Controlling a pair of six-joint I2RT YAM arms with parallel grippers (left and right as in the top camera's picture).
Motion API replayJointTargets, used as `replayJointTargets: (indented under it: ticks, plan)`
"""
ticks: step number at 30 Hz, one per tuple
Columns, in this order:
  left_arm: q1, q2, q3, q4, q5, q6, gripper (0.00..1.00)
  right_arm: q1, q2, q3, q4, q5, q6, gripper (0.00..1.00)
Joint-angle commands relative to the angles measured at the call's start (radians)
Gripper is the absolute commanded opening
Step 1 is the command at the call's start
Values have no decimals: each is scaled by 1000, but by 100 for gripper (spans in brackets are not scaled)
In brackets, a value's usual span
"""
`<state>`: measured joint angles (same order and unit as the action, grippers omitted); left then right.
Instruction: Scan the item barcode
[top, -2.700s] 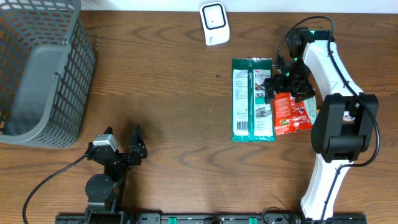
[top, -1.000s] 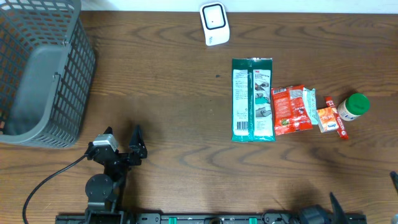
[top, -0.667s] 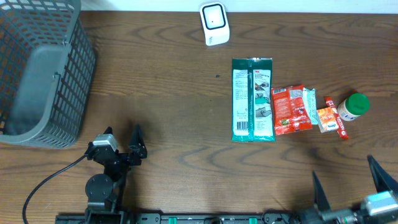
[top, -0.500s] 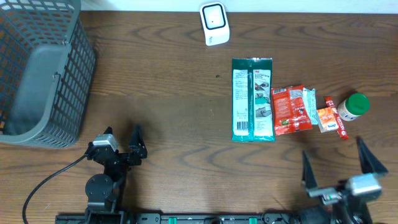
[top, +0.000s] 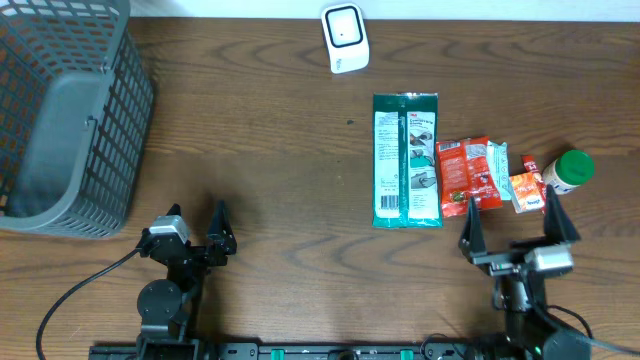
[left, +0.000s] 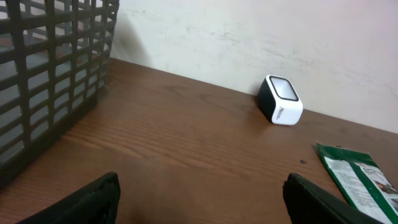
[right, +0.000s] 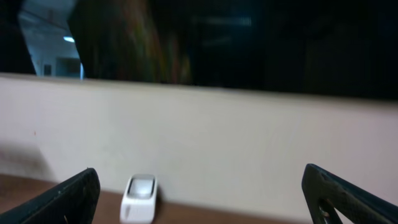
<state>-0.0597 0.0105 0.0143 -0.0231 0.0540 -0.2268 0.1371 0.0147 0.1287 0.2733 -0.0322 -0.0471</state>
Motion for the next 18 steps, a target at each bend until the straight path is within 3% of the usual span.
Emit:
replayJointTargets:
  ticks: [1,4,13,18]
  plan:
    - [3,-6,-10,-43,6,21,84,-14,-9,-66,-2,76,138,99]
    - [3,-6,-10,-43,6,21,84,-14,-9,-119,-4,84,147,99]
    - [3,-6,-10,-43,6,21,84,-14,-9,-123,-349,84,147,99]
    - [3,-6,-10,-43,6,21,84,-20,-9,-123,-345,72,80,99]
